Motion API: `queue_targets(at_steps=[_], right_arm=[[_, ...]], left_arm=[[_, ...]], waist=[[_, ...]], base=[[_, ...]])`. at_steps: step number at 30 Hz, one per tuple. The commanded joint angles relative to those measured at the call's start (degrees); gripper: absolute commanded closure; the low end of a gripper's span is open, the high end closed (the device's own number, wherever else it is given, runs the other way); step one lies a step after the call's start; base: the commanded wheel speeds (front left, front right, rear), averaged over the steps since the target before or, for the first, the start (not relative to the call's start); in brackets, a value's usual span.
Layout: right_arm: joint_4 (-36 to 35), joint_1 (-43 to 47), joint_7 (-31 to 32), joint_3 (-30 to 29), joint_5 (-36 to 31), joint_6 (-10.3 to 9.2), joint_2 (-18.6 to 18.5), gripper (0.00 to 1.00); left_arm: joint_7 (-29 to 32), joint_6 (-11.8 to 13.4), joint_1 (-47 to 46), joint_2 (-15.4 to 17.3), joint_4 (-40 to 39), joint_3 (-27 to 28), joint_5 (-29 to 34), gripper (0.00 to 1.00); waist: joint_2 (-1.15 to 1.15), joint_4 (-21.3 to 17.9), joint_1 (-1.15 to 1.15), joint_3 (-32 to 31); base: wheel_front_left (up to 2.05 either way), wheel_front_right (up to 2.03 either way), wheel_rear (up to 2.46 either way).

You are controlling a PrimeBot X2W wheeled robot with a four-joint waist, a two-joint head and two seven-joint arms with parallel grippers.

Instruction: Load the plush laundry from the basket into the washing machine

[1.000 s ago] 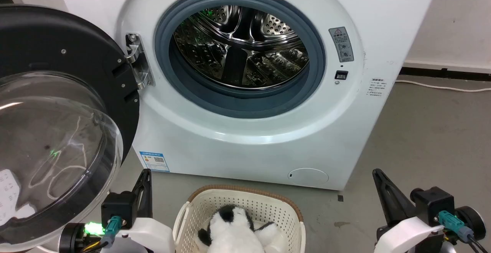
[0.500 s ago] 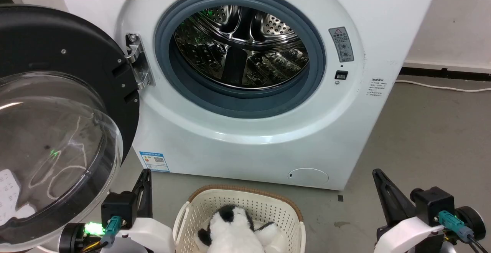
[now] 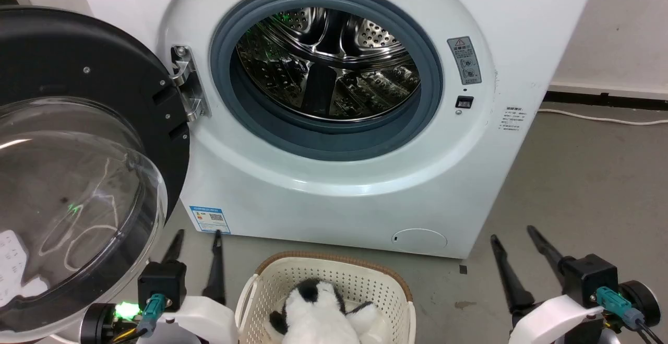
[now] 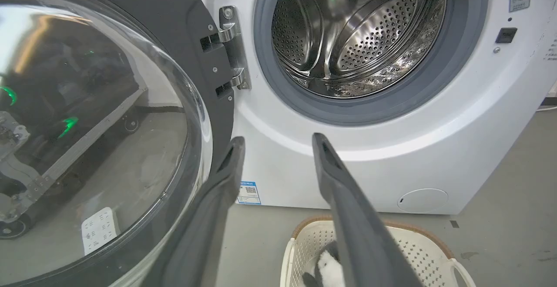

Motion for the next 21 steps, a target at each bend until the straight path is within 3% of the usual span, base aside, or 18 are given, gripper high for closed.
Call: queue_targets(at_steps=[1, 21], right_arm=[[0.0, 0.0, -0.2, 0.0, 0.3, 0.00, 0.0, 0.00], [-0.3, -0.6, -2.7, -0.6, 3.0, -0.01, 0.0, 0.00]], left_arm=[[-0.2, 0.0, 0.0, 0.0, 0.0, -0.1, -0.1, 0.00], [-2.7, 0.3, -0.7, 0.0, 1.4, -1.8, -1.2, 0.00]], waist=[[0.00, 0.0, 0.00, 0.0], [0.00, -2.2, 0.00, 3.1]], base=[[0.00, 0.00, 0.00], [0.00, 0.00, 0.00]])
